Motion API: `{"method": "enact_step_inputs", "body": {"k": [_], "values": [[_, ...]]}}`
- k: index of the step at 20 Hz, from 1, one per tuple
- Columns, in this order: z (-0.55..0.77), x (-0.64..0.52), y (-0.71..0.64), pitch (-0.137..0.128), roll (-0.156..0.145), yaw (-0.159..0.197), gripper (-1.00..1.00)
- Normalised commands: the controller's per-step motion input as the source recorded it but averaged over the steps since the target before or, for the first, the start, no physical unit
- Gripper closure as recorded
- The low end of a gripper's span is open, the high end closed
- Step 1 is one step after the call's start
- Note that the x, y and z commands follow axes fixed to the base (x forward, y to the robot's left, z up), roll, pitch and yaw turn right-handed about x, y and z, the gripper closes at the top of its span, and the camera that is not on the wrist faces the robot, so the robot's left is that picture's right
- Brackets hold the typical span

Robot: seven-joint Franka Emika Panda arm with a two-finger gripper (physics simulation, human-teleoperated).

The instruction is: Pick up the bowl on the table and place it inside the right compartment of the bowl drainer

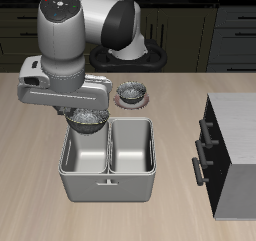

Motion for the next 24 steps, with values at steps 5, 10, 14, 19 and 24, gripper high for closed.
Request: {"method": "enact_step_inputs", "body": {"k": [5, 10, 14, 19, 24], "values": [[-0.17, -0.01, -0.05, 0.029, -0.011, 0.016, 1.0], [-0.1, -0.03, -0.05, 0.008, -0.009, 0.022, 1.0], [0.01, -0.05, -0.09, -0.02, -0.022, 0.04, 1.0], [0.0, -0.07, -0.07, -0.019, 0.006, 0.032, -1.0], [-0.06, -0.04, -0.08, 0.015, 0.01, 0.016, -1.0]]}}
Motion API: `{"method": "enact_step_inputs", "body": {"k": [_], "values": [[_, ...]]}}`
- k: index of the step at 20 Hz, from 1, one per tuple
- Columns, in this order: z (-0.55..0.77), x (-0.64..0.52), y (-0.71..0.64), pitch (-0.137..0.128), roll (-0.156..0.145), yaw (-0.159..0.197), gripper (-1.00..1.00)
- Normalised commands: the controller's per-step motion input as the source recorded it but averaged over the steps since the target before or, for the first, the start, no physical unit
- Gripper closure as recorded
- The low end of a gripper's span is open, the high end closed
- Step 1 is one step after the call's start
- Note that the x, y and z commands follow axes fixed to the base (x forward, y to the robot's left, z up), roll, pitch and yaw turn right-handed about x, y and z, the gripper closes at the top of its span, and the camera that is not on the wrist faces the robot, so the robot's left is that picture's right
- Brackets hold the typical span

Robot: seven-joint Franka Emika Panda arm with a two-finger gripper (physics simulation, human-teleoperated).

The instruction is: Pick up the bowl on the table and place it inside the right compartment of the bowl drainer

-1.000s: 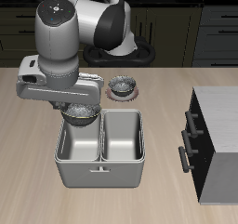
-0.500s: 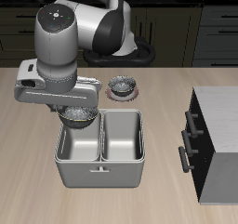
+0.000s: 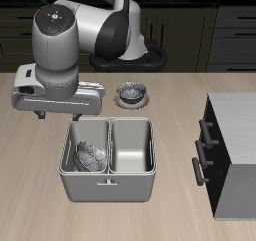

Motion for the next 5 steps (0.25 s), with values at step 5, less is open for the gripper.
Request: {"method": "enact_step_inputs", "body": {"k": [5], "values": [[-0.02, -0.03, -0.04, 0.006, -0.005, 0.009, -1.0]]}}
